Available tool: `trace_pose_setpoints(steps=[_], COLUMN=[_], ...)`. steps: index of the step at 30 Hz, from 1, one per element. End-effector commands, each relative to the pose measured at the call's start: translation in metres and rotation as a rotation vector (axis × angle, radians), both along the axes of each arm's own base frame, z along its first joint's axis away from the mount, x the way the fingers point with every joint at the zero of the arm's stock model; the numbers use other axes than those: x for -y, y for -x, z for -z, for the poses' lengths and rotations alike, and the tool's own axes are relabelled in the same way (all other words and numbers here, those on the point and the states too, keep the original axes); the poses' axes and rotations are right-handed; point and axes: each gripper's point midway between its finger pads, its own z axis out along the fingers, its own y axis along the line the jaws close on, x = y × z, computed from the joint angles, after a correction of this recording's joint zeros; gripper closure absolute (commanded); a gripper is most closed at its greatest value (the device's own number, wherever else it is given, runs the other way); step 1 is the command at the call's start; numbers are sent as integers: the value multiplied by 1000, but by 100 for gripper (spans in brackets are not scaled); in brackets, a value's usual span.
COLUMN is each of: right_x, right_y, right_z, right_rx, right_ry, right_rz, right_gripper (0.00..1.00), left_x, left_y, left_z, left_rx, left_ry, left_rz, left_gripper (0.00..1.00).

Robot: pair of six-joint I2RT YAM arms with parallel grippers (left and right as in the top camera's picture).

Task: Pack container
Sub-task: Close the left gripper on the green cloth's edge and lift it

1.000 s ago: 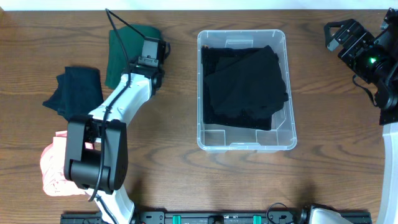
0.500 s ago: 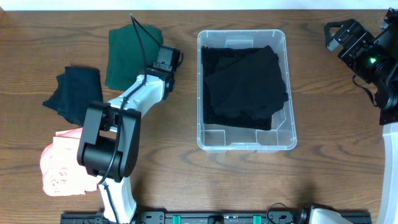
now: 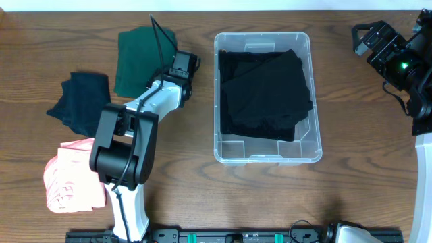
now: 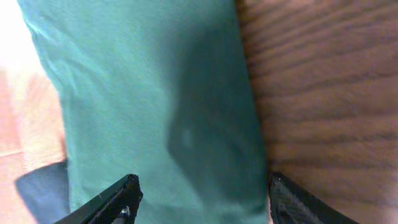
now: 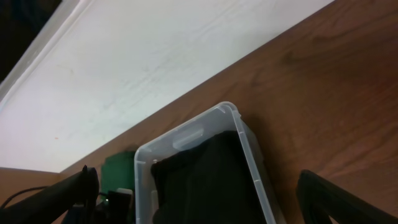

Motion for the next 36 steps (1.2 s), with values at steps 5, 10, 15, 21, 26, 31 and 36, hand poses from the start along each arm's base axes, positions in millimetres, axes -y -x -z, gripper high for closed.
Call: trace_pose_setpoints(steps=[5, 10, 15, 21, 26, 31, 36], right_x=[1, 0, 0, 0, -1, -2, -2], right_y=[3, 3, 4, 8, 12, 15, 17], right_z=[-6, -6, -5, 2, 8, 12, 15], right_rx=[14, 13, 9, -25, -56, -73, -89], right_ry=[-3, -4, -4, -11, -16, -20, -22], right_rz=[4, 4, 4, 4, 4, 4, 4], right_gripper=[1, 1, 1, 1, 1, 1, 1], left_x=[-16, -28, -46, -50, -47, -48, -50], left_y=[12, 8, 5, 0, 0, 4, 0], left_z=[42, 39, 38, 39, 54, 71, 75], left_rx=[-100, -58, -46, -68, -99, -144, -124], left_ry=[-115, -106, -101, -128, -116, -136, -129], left_rz=[-9, -67, -106, -50, -14, 13, 3], left_gripper=[32, 32, 32, 33, 33, 33, 34])
